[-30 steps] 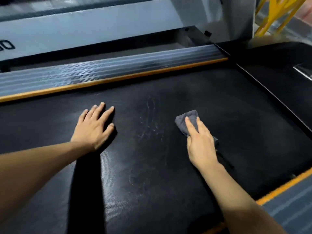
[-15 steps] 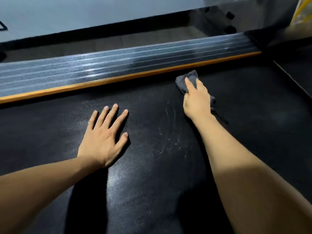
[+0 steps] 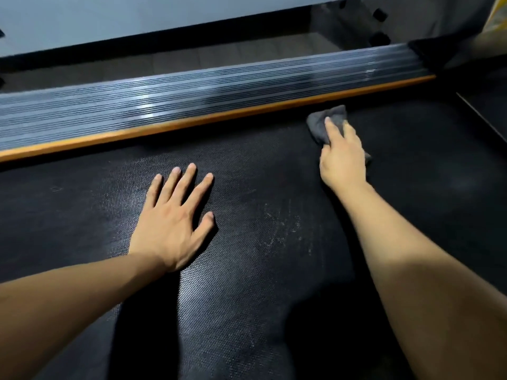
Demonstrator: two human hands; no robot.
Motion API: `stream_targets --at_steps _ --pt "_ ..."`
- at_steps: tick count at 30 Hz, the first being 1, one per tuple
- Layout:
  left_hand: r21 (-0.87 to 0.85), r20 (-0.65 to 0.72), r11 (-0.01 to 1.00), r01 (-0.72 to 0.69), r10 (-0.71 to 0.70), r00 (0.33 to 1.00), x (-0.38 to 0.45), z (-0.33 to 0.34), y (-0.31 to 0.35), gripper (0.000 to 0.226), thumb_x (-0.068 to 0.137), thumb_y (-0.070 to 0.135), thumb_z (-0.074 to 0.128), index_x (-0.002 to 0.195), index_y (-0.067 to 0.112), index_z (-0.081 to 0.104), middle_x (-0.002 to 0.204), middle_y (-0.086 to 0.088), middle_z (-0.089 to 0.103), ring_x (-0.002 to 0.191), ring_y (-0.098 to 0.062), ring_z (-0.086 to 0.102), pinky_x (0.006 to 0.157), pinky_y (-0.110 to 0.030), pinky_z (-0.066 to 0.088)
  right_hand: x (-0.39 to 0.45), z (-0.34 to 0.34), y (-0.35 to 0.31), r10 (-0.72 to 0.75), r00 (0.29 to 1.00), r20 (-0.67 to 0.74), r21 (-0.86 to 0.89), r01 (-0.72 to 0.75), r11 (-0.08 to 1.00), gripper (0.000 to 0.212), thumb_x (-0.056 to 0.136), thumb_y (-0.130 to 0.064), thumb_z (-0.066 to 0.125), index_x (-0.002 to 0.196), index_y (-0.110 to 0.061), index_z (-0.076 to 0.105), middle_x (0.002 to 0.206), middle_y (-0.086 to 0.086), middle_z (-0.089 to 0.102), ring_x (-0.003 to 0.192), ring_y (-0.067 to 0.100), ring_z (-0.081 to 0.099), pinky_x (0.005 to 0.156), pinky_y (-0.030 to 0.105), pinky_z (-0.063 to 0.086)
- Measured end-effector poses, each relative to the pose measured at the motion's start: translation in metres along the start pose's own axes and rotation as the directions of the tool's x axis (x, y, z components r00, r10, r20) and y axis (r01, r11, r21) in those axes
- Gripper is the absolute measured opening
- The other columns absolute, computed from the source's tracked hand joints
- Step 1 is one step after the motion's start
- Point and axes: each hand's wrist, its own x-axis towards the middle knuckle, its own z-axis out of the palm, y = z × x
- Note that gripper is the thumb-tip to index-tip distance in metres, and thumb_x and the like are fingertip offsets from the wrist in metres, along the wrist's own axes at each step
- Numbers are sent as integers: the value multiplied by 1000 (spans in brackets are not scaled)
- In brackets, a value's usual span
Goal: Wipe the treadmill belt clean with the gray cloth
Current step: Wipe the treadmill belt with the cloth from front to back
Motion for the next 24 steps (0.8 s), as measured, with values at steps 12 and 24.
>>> stream_targets --at_steps 12,24 --pt "-6 14 1000 -5 5 1000 1 -2 0 70 95 58 26 161 36 16 171 -3 12 158 -24 6 128 -48 4 -87 7 -68 -300 953 50 102 294 950 66 81 -3 57 145 -20 49 151 22 41 134 40 44 113 45 36" --pt "-14 -8 1000 3 -3 1000 1 0 1 69 95 57 25 161 37 15 172 -1 9 158 -22 5 128 -47 1 -168 4 -100 -327 943 56 112 319 941 66 81 -8 63 145 -18 49 149 20 44 133 34 44 110 45 39"
